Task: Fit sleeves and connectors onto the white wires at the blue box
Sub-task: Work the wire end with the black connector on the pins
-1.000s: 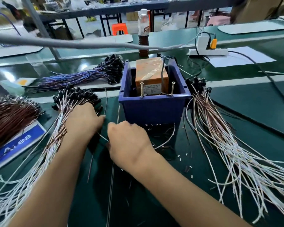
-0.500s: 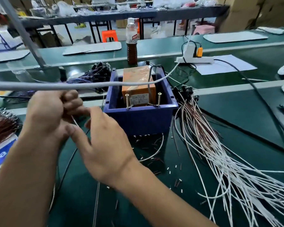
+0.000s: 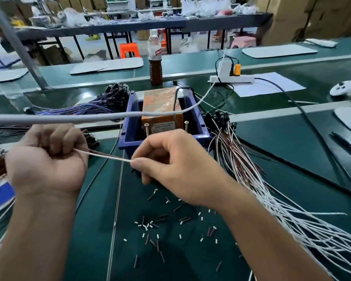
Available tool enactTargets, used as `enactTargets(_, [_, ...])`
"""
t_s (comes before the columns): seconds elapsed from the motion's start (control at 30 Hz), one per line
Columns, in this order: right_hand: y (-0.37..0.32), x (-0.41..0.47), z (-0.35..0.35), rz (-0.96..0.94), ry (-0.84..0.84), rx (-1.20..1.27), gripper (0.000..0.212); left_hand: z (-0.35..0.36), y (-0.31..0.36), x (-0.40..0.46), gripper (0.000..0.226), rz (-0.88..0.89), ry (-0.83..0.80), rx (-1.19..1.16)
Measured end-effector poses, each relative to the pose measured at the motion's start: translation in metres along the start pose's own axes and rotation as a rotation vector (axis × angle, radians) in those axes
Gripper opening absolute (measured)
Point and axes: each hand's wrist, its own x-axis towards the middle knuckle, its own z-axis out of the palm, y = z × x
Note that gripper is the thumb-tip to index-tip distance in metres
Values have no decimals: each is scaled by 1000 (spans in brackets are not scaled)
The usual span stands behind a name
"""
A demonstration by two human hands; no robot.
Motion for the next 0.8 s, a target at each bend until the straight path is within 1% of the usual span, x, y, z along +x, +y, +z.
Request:
enactTargets(0.03, [4,-3,-4,-9,-9,-56,12,-6,-4,-5,30,-33,16,-16])
enactTargets(0.1, [11,-8,-9,-61,1,-179,9,-15,-11,-15,22,-59,79,85])
enactTargets(0.17, [18,-10,-11,-115,24,-270,8,-22,-16,-24,21,-67,114,384])
enactTargets(0.2, [22,-10,-12,-132,34,-325,9,-22,-19,-28,24,-102,93,526])
enactTargets(0.27, [30,-10,-13,-159,74,-472,13,-24,-26,-33,34,-185,13,701])
enactTargets(0.33, [40,-12,-13,-185,130,-530,17,-27,-31,-35,38,-217,-35,875])
enactTargets(0.43, [49,-16,-8,-275,210,-447,17,-29,-45,-40,26,-149,-84,1206])
enactTargets(0.47, [51,-17,-5,-305,239,-414,16,-29,-50,-42,22,-117,-114,1280])
enactTargets(0.57, [58,-18,0,-358,313,-359,13,-24,-54,-45,17,-52,-193,1414])
enactTargets(0.7, [66,-19,2,-317,350,-259,6,-27,-58,-47,32,-40,-294,1622])
enactTargets(0.73, [67,-19,3,-301,357,-228,4,-29,-62,-47,32,-46,-316,1648])
enactTargets(0.8, [69,-20,4,-271,370,-169,7,-32,-73,-48,23,-83,-376,1660])
